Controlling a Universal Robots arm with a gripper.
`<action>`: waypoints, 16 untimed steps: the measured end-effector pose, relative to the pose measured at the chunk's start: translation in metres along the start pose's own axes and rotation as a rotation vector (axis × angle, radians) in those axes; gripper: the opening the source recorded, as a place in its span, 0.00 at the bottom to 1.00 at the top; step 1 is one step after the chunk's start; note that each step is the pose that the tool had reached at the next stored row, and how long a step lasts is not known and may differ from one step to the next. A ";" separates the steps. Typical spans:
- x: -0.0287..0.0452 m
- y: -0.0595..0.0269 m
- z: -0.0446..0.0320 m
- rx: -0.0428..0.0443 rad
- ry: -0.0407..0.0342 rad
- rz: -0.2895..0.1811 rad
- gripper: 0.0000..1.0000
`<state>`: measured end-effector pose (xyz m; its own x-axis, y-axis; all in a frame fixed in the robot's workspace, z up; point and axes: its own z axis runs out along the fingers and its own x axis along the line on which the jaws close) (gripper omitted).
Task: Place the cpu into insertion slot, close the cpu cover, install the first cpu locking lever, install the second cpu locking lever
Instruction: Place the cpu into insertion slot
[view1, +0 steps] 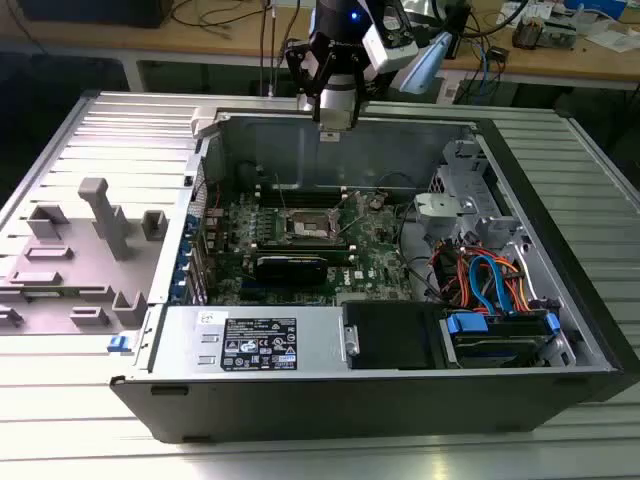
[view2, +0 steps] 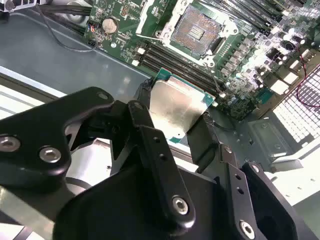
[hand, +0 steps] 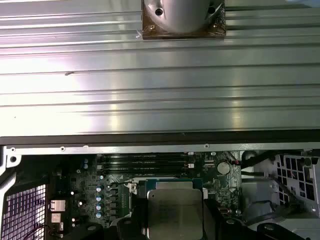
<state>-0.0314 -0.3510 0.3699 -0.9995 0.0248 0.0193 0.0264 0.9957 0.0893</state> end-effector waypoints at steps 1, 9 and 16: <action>0.0000 0.0000 0.0000 0.0000 0.0000 0.000 0.54; -0.0001 -0.0035 -0.0003 0.0000 0.0000 0.000 0.54; -0.0002 -0.0061 -0.0006 0.0001 0.0001 0.000 0.54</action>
<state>-0.0314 -0.3572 0.3700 -0.9995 0.0247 0.0194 0.0263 0.9957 0.0892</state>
